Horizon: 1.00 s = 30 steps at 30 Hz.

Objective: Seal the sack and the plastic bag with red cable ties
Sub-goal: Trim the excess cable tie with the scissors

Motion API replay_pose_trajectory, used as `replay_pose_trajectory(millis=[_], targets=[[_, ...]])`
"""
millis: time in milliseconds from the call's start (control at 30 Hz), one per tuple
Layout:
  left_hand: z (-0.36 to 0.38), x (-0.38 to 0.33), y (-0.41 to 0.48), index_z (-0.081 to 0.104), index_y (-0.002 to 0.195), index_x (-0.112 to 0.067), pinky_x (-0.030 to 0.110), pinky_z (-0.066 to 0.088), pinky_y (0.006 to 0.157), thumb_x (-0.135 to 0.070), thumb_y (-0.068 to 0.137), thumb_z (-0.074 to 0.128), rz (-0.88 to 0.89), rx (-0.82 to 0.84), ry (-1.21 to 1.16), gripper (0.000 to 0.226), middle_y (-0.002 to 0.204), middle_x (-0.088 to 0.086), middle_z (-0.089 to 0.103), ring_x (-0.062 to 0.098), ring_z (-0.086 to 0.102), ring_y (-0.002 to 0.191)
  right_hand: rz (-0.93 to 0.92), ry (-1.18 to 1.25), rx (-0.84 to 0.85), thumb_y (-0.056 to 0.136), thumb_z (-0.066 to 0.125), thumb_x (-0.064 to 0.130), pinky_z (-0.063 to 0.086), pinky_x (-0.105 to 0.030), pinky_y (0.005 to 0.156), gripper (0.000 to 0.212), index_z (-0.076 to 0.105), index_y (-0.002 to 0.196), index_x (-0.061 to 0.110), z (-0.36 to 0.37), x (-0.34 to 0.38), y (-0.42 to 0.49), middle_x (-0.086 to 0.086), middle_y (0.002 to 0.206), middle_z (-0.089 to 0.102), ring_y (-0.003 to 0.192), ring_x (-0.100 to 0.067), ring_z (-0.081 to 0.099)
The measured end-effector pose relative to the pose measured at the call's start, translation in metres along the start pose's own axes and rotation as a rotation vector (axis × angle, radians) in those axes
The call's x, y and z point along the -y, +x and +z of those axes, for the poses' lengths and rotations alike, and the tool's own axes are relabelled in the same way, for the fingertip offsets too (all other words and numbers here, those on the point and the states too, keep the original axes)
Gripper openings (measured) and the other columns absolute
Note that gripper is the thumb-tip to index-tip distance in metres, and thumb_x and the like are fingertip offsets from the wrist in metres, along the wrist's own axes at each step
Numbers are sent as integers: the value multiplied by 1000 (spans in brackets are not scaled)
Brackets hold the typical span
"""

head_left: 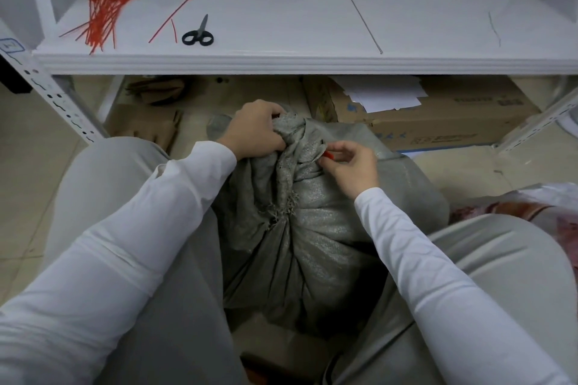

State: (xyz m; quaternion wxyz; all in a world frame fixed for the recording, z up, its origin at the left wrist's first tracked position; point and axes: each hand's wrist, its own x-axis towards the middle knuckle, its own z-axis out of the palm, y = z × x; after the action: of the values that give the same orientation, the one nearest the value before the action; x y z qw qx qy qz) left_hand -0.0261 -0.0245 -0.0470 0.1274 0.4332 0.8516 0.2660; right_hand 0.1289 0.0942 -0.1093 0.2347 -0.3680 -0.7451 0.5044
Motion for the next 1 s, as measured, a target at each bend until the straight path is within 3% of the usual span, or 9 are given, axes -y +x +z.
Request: replay_pose_trajectory(millis=[133, 233, 367, 533, 600, 733, 800, 900, 1000], targets=[[1, 0, 2, 71, 101, -18, 35, 51, 86, -15, 63, 76, -12, 8, -21, 38, 97, 3, 71, 25, 62, 96, 32, 97, -69, 78, 74, -1, 54, -16, 71, 11, 72, 87, 4, 0, -2, 2, 3, 72, 66, 62, 3, 62], [2, 1, 4, 72, 96, -16, 38, 53, 83, -16, 61, 78, -25, 8, -74, 35, 91, 3, 71, 23, 63, 91, 68, 137, -36, 79, 71, -4, 54, -21, 78, 20, 70, 99, -2, -1, 0, 1, -9, 84, 70, 70, -5, 63], [6, 0, 5, 72, 90, -10, 36, 54, 78, -14, 64, 76, -62, -40, -140, 26, 87, 6, 71, 22, 64, 86, 100, 102, 235, 71, 81, 5, 47, -25, 96, 62, 52, 126, 9, 5, 3, -6, -8, 118, 63, 102, -13, 60], [9, -6, 4, 71, 86, -11, 39, 54, 78, -11, 65, 72, -38, -112, -208, 21, 83, 3, 70, 21, 64, 83, 224, -589, 312, 51, 90, 42, 30, -38, 113, 124, 18, 149, 23, 15, -25, -11, -10, 150, 30, 137, -31, 31], [9, -8, 2, 71, 89, -12, 39, 54, 79, -11, 65, 73, -3, -131, -221, 24, 85, 1, 70, 20, 64, 85, 292, -563, 352, 49, 92, 43, 26, -41, 115, 136, 4, 152, 34, 16, -36, -11, -12, 154, 20, 141, -34, 24], [8, -10, -1, 71, 95, -14, 40, 53, 83, -11, 64, 75, 70, -85, -243, 32, 91, 0, 71, 18, 65, 89, 247, -461, 316, 51, 93, 32, 30, -43, 113, 145, -14, 148, 40, 21, -43, -7, -19, 152, 18, 137, -37, 32], [9, -11, -3, 71, 95, -13, 41, 53, 82, -14, 62, 75, 137, -51, -255, 34, 91, 0, 71, 17, 66, 89, 202, -536, 355, 53, 91, 35, 34, -42, 111, 132, 4, 152, 30, 21, -43, -4, -19, 151, 23, 136, -36, 35], [13, -10, -4, 69, 96, -12, 40, 53, 80, -14, 63, 74, 236, -20, -224, 34, 92, -1, 70, 15, 65, 88, 123, -685, 388, 78, 74, 27, 45, -38, 98, 64, 45, 133, 12, 20, -42, -2, -19, 131, 55, 121, -35, 52], [13, -10, -6, 67, 100, -12, 35, 51, 80, -9, 67, 76, 296, -15, -194, 34, 94, 0, 68, 15, 63, 90, 109, -688, 264, 87, 55, 16, 47, -39, 90, 33, 57, 118, 8, 19, -36, -1, -23, 120, 62, 113, -40, 56]])
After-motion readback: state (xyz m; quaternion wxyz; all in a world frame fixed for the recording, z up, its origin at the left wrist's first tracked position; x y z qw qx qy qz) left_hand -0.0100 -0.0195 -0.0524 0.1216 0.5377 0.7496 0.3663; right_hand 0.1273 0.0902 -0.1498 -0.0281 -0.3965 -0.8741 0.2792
